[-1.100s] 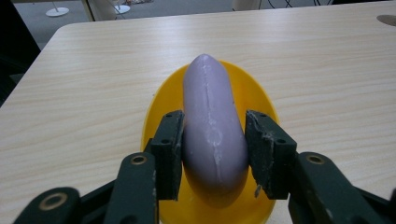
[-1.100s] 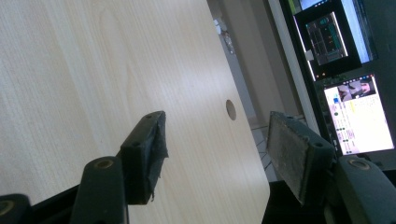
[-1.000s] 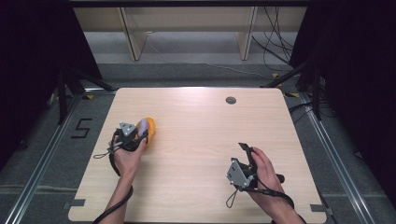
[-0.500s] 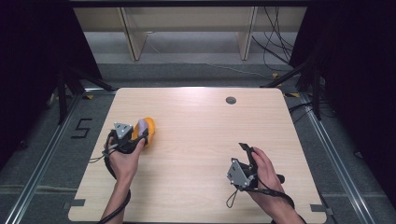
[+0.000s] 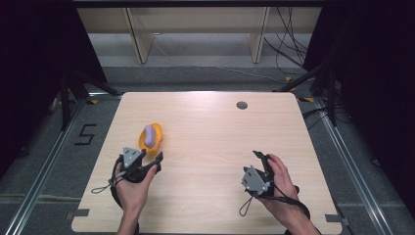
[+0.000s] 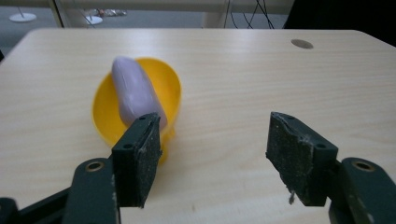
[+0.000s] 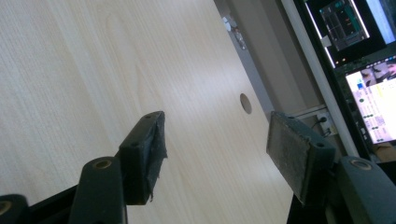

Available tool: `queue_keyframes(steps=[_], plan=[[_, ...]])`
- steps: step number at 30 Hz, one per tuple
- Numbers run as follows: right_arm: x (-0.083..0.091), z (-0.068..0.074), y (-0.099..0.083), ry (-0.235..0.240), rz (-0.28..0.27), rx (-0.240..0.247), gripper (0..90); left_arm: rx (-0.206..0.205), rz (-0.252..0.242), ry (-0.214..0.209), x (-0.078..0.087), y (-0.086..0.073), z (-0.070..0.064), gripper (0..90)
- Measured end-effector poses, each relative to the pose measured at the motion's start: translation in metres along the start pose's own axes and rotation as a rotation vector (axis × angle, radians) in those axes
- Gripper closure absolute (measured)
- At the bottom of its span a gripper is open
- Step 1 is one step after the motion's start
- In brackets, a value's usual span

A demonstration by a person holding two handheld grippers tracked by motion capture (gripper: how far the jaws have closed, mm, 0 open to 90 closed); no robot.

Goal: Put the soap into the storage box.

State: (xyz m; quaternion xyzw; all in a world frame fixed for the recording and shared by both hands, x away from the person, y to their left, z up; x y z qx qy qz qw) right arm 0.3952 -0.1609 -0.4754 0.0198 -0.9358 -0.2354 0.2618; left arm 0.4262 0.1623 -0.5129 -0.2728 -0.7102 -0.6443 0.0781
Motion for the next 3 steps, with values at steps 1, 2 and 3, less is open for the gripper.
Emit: queue_keyframes(steps=[1, 2, 3], plan=[[0.0006, 0.0007, -0.0015, 0.01, 0.01, -0.012, 38.1, -0.002, 0.009, -0.001, 0.0031, -0.0065, -0.0017, 34.9], [0.0004, 0.0012, -0.0019, 0.018, 0.005, -0.032, 38.1, 0.001, 0.011, -0.006, 0.0046, -0.0101, -0.003, 35.0], [0.0006, 0.0047, -0.0022, 0.042, 0.006, -0.061, 38.1, 0.005, 0.018, -0.01, 0.0065, -0.0148, -0.0045, 35.1]])
Point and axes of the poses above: each handheld gripper's, and its own axes: x roughly backward along the jaws, y roughly out of its top, z roughly to its left, the point moved 9 cm from there along -x, roughly forward along the jaws, and after that the axes turned 4 degrees about z, right-handed, at the moved point
